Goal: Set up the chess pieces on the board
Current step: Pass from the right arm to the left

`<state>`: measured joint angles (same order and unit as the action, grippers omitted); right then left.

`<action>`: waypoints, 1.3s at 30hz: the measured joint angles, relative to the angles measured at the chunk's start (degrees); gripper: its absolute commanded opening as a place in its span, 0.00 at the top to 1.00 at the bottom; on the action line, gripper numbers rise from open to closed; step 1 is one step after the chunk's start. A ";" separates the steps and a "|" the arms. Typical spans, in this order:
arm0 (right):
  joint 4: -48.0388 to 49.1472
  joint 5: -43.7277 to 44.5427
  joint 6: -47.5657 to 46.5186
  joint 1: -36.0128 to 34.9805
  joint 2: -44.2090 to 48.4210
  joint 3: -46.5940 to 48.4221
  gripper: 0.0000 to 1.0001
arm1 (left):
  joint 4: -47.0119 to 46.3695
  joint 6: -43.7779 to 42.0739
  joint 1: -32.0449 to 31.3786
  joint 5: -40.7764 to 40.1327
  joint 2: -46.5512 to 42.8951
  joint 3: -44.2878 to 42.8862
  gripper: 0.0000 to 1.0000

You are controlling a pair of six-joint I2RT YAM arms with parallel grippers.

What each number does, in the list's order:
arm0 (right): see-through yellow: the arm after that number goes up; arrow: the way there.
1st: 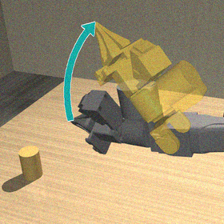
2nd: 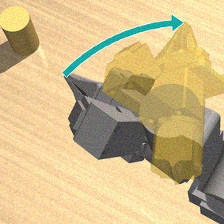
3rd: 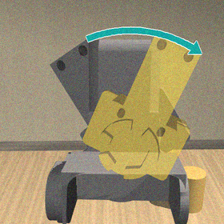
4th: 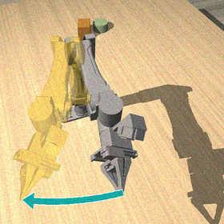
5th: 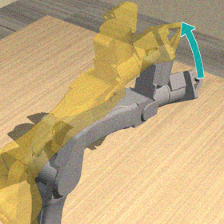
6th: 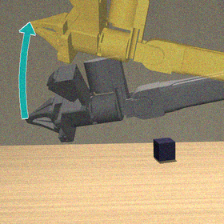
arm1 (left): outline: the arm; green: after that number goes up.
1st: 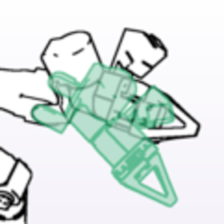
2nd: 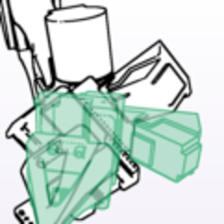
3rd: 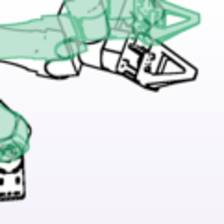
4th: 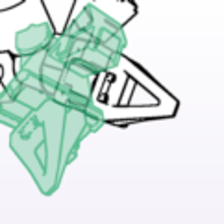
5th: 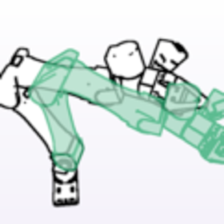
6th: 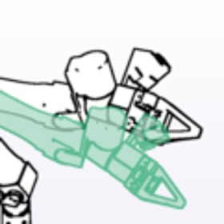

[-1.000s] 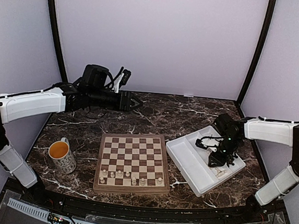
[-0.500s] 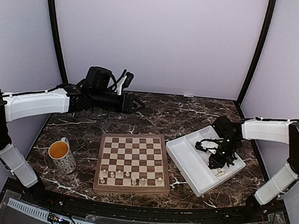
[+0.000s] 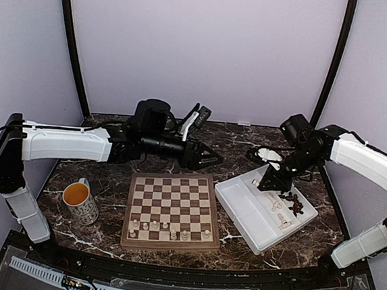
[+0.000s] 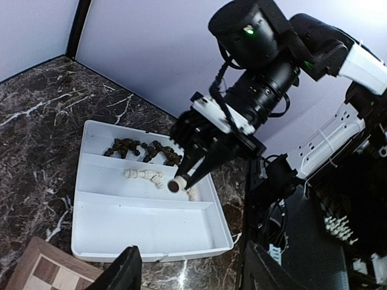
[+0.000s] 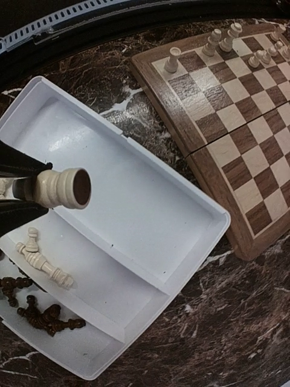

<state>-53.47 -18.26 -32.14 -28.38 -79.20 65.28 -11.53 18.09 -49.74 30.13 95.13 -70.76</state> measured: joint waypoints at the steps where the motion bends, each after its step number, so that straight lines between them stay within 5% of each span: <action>1: -0.28 -0.37 -0.09 -1.66 -0.24 1.03 0.88 | -1.95 2.14 -0.04 0.72 1.03 0.00 0.40; 17: -1.99 -7.02 1.38 -11.39 -10.95 16.15 0.88 | -12.28 17.68 -2.67 4.26 9.18 1.60 0.43; 32: -3.34 -7.78 1.57 -12.41 -11.54 17.57 0.85 | -13.84 21.79 -2.49 6.71 11.23 1.40 0.83; 39: -2.91 -7.67 1.16 -12.41 -9.62 16.17 0.67 | -15.56 22.60 -2.51 7.69 11.58 1.40 0.91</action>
<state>-56.38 -25.93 -30.98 -40.80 -88.82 81.45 -27.09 40.69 -52.25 37.82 106.72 -69.36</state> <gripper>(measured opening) 0.252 0.164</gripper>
